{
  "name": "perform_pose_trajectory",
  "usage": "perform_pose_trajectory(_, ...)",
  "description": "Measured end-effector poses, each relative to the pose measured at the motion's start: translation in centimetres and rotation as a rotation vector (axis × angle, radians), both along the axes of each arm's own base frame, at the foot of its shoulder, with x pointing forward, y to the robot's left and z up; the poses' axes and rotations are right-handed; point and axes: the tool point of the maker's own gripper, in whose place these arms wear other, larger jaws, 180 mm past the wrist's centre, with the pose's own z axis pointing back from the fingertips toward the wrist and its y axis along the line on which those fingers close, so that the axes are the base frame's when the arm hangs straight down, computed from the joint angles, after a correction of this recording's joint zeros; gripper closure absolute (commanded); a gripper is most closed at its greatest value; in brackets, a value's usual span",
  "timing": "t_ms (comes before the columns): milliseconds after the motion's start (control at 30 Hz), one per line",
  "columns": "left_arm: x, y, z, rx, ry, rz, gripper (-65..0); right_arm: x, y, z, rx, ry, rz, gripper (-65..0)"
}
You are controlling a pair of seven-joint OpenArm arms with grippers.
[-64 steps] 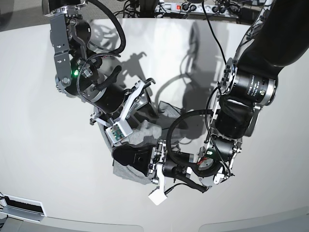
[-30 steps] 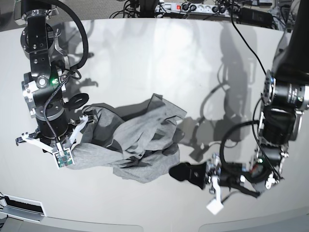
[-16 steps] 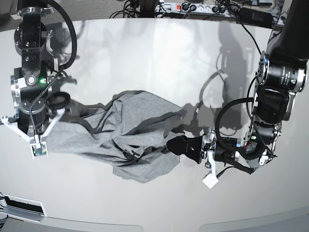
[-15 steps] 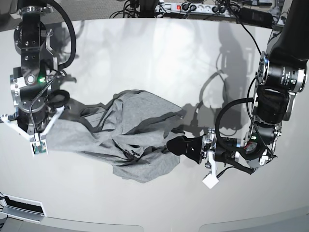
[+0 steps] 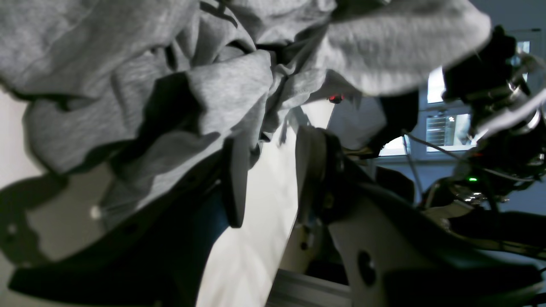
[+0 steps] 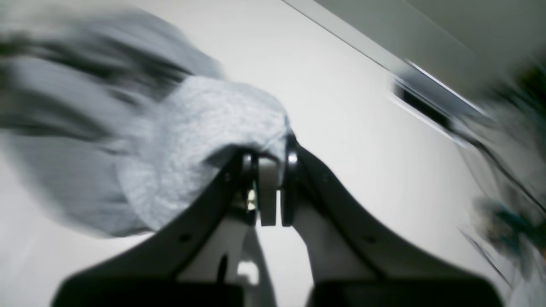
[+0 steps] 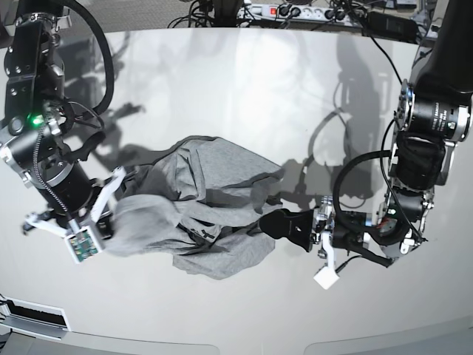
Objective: Layout the t-shirt on the table in an organized manner, then fold the t-shirt properly
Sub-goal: 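Pull the shirt apart between both grippers, spreading it over the table, then bring both grippers together over the shirt and regrasp its edges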
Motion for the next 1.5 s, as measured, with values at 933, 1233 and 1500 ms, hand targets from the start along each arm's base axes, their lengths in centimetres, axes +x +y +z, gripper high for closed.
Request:
perform_pose_trajectory(933,2.1,5.1,1.8,0.074,-0.055,0.067,-21.2,-4.4,-7.0,-5.3,-0.374,0.303,-0.014,0.0)
perform_pose_trajectory(1233,2.1,5.1,1.8,0.074,-0.055,0.067,-21.2,-2.4,-11.5,-2.2,-0.422,0.137,-0.317,0.0)
perform_pose_trajectory(1500,2.5,5.2,2.2,0.076,-0.065,0.068,-21.2,-0.5,-1.5,1.1,-0.068,-0.050,0.119,0.0)
